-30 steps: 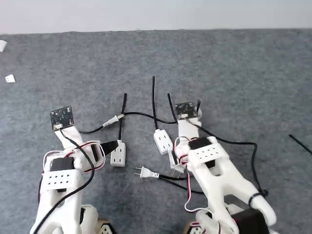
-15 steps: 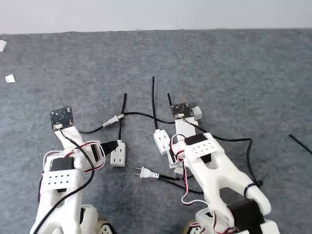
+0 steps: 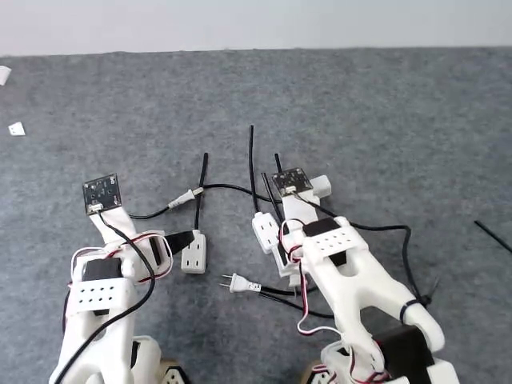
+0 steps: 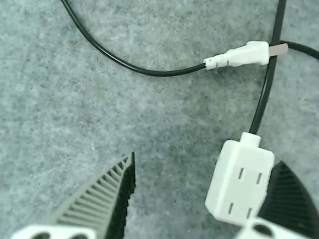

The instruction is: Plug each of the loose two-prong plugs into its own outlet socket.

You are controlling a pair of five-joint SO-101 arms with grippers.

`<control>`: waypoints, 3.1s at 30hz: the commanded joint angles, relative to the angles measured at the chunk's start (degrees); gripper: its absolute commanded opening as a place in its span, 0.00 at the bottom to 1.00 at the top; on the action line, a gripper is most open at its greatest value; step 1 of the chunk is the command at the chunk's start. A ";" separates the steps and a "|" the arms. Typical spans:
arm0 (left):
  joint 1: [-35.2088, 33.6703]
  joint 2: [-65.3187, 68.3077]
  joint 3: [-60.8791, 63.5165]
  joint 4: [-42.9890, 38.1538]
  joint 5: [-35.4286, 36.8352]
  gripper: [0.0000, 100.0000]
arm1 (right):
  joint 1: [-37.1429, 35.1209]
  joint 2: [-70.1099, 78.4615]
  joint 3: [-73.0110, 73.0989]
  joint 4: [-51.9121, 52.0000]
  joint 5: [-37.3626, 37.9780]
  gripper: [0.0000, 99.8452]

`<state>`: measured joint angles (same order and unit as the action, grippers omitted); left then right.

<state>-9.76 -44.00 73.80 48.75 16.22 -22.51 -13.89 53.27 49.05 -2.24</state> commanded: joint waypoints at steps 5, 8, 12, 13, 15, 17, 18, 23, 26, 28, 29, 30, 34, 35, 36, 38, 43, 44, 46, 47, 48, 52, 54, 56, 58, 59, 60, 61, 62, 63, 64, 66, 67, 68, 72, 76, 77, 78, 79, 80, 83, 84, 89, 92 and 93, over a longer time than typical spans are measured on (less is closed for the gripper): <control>-0.26 -0.35 -1.01 -0.79 -0.44 0.39 | 0.04 -0.13 -7.03 4.44 0.97 0.15; -0.26 -0.35 -1.01 -0.79 -0.44 0.39 | -0.04 -0.13 -9.23 7.52 0.70 0.15; -0.26 -0.35 -1.01 -0.79 -0.44 0.39 | -0.48 0.04 -7.74 7.69 -1.67 0.15; -0.26 -0.35 -1.01 -0.79 -0.44 0.39 | -0.40 0.04 -7.30 7.60 -1.93 0.15; -0.26 -0.35 -1.01 -0.79 -0.44 0.39 | -0.04 0.13 -6.77 7.16 -2.11 0.15; -0.26 -0.35 -1.01 -0.79 -0.44 0.39 | -0.13 0.04 -5.80 6.73 -2.11 0.15; -0.26 -0.35 -1.01 -0.79 -0.44 0.39 | -0.40 0.22 -5.54 6.64 -2.11 0.15; -0.26 -0.35 -1.01 -0.79 -0.44 0.39 | -0.40 0.40 -4.31 5.05 -2.20 0.15; -0.26 -0.35 -1.01 -0.79 -0.44 0.39 | -0.40 -0.04 -4.22 4.97 -2.29 0.15; -0.26 -0.35 -1.01 -0.79 -0.44 0.39 | -0.40 0.04 -4.04 3.74 -2.29 0.13; -0.26 -0.35 -1.01 -0.79 -0.44 0.39 | -0.40 0.22 -4.04 3.21 -2.29 0.10; -0.26 -0.35 -1.01 -0.79 -0.44 0.39 | -0.40 0.31 -4.04 3.03 -2.29 0.08; -0.26 -0.35 -1.01 -0.79 -0.44 0.39 | -0.40 0.48 -4.04 2.59 -2.29 0.07; -0.26 -0.35 -1.01 -0.79 -0.44 0.39 | -0.40 0.57 -4.04 2.33 -2.29 0.07; -0.26 -0.35 -1.01 -0.79 -0.44 0.39 | -0.31 0.57 -4.04 2.33 -2.29 0.08; -0.26 -0.35 -1.01 -0.79 -0.44 0.39 | -0.31 0.66 -4.04 2.42 -2.20 0.07; -0.26 -0.35 -1.01 -0.79 -0.44 0.39 | -0.31 0.66 -3.43 2.77 -1.93 0.08; -0.26 -0.35 -1.01 -0.79 -0.44 0.39 | -0.40 0.66 -3.08 2.77 -1.85 0.08; -0.26 -0.35 -1.01 -0.79 -0.44 0.39 | -0.40 0.66 -2.73 2.51 -1.85 0.08; -0.26 -0.35 -1.01 -0.79 -0.44 0.39 | -0.31 0.66 -2.73 2.42 -1.85 0.08; -0.26 -0.35 -1.01 -0.79 -0.44 0.39 | -0.31 0.66 -2.73 2.42 -1.85 0.08; -0.26 -0.35 -1.01 -0.79 -0.44 0.39 | -0.31 0.66 -2.55 2.33 -1.85 0.07; -0.26 -0.35 -1.01 -0.79 -0.44 0.39 | -0.31 0.75 -2.55 2.33 -1.76 0.07; -0.26 -0.35 -1.01 -0.79 -0.44 0.39 | -0.31 0.92 -2.55 2.68 -1.67 0.08; -0.26 -0.35 -1.01 -0.79 -0.44 0.39 | -0.40 1.54 -2.73 2.68 -0.18 0.08; -0.26 -0.35 -1.01 -0.79 -0.44 0.39 | -0.40 1.63 -2.81 2.77 0.09 0.08; -0.26 -0.35 -1.01 -0.79 -0.44 0.39 | -0.48 1.63 -2.81 2.77 0.09 0.08; -0.26 -0.35 -1.01 -0.79 -0.44 0.39 | -0.48 1.63 -2.81 2.77 0.09 0.08; -0.26 -0.35 -1.01 -0.79 -0.44 0.39 | -0.48 1.63 -2.81 2.77 0.09 0.08; -0.26 -0.35 -1.01 -0.79 -0.44 0.39 | -0.66 1.63 -2.81 2.77 0.09 0.08; -0.26 -0.35 -1.01 -0.79 -0.44 0.39 | -1.19 1.63 -2.90 2.77 0.09 0.09; -0.26 -0.35 -1.01 -0.79 -0.44 0.39 | -2.07 1.63 -2.90 2.68 -0.09 0.12; -0.26 -0.35 -1.01 -0.79 -0.44 0.39 | -2.51 1.63 -2.90 2.59 -0.09 0.14; -0.26 -0.35 -1.01 -0.79 -0.44 0.39 | -2.95 1.71 -2.90 2.59 -0.09 0.15; -0.26 -0.35 -1.01 -0.79 -0.44 0.39 | -2.86 2.24 -3.43 2.68 -0.09 0.13; -0.26 -0.35 -1.01 -0.79 -0.44 0.39 | -2.07 3.03 -3.78 2.59 -0.09 0.08; -0.26 -0.35 -1.01 -0.79 -0.44 0.39 | -1.36 3.03 -3.78 2.42 -0.09 0.07; -0.26 -0.35 -1.01 -0.79 -0.44 0.39 | -0.57 3.03 -3.78 2.42 -0.09 0.07; -0.26 -0.35 -1.01 -0.79 -0.44 0.39 | 0.04 3.03 -3.78 2.33 -0.09 0.07; -0.26 -0.35 -1.01 -0.79 -0.44 0.39 | 0.57 3.03 -3.78 2.33 -0.09 0.07; -0.26 -0.35 -1.01 -0.79 -0.44 0.39 | 0.84 2.77 -3.78 2.33 -0.09 0.07; -0.26 -0.35 -1.01 -0.79 -0.44 0.39 | 0.75 2.77 -3.78 2.33 -0.09 0.07; -0.26 -0.35 -1.01 -0.79 -0.44 0.39 | 0.57 2.68 -5.36 3.30 -0.09 0.07; -0.26 -0.35 -1.01 -0.79 -0.44 0.39 | 0.48 2.68 -6.59 4.97 -0.09 0.07; -0.26 -0.35 -1.01 -0.79 -0.44 0.39 | 0.48 2.68 -7.12 5.76 -0.09 0.07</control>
<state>-9.76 -44.00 73.80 48.75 16.22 -22.51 -10.99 49.93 52.92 -2.77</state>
